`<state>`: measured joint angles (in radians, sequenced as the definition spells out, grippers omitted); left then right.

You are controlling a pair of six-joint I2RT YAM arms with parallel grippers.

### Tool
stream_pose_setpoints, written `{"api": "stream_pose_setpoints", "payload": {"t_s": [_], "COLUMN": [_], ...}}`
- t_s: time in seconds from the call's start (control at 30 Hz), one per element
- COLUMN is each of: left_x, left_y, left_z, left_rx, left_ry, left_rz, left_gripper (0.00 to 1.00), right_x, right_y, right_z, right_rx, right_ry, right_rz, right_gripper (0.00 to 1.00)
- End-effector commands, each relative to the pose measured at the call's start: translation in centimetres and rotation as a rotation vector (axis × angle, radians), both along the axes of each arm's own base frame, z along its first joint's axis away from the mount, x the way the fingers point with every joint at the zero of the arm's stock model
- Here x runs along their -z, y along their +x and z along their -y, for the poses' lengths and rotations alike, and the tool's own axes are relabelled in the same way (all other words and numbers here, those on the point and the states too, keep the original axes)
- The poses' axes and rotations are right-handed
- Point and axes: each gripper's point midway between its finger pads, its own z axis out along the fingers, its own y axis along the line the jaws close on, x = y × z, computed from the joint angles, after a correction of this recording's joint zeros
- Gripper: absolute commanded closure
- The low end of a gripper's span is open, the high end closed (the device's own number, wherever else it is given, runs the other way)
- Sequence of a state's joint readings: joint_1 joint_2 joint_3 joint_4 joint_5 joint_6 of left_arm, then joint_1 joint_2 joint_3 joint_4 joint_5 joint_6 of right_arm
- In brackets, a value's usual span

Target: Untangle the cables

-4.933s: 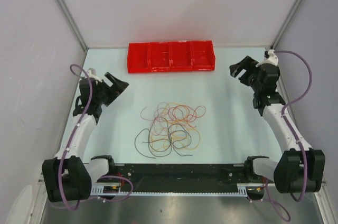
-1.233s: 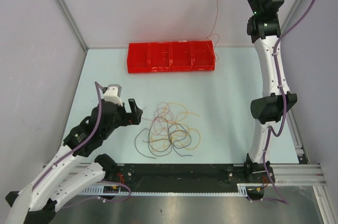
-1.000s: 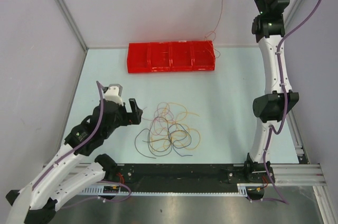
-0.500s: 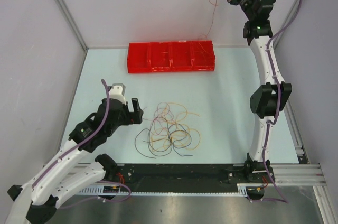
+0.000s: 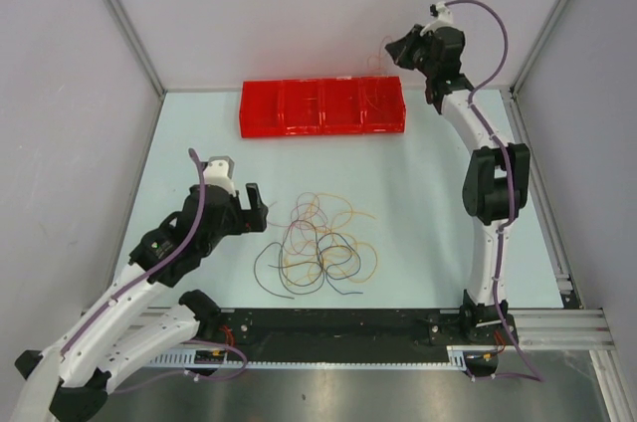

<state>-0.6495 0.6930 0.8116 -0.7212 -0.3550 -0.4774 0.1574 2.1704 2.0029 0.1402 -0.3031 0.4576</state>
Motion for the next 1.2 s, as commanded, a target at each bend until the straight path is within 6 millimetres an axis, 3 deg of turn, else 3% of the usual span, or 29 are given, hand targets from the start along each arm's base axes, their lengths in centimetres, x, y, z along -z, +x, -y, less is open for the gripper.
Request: {"api": "stream_pose_setpoints", "payload": {"t_s": [0.0,0.23,0.57,0.8,0.83,1.03,1.17], "left_x": [-0.3,-0.8,-1.3,-1.5,-1.5,-1.6,-1.6], "left_y": [0.0,-0.2,-0.5,-0.5,-0.5,-0.6,-0.6], "left_z": [-0.1,-0.1,0.0,-0.1,-0.1,-0.2,0.0], "left_rx": [0.007,0.011,0.022,0.021,0.02,0.019,0.025], "left_ry": [-0.006,-0.025,-0.044,-0.049,-0.051,-0.057,-0.058], "left_rz": [0.013,0.033,0.051,0.058,0.058,0.064,0.062], "left_gripper": [0.0,0.0,0.0,0.0,0.0,0.0,0.0], "right_x": [-1.9,3.6,8.8,11.7,11.2,12.7,12.5], "right_y": [-1.0,-1.1,-1.2,-0.7,-0.4,-1.0,-1.2], "right_z": [0.7,0.1,-0.2,0.2,0.2,1.2,1.2], "right_rx": [0.052,0.091,0.094,0.117,0.122,0.175,0.169], "right_ry": [-0.034,-0.163,-0.223,-0.267,-0.269,-0.303,-0.318], "right_rz": [0.061,-0.049,-0.167,-0.232,-0.226,-0.3,-0.317], "right_gripper": [1.0,1.0,1.0,1.0,1.0,1.0,0.88]}}
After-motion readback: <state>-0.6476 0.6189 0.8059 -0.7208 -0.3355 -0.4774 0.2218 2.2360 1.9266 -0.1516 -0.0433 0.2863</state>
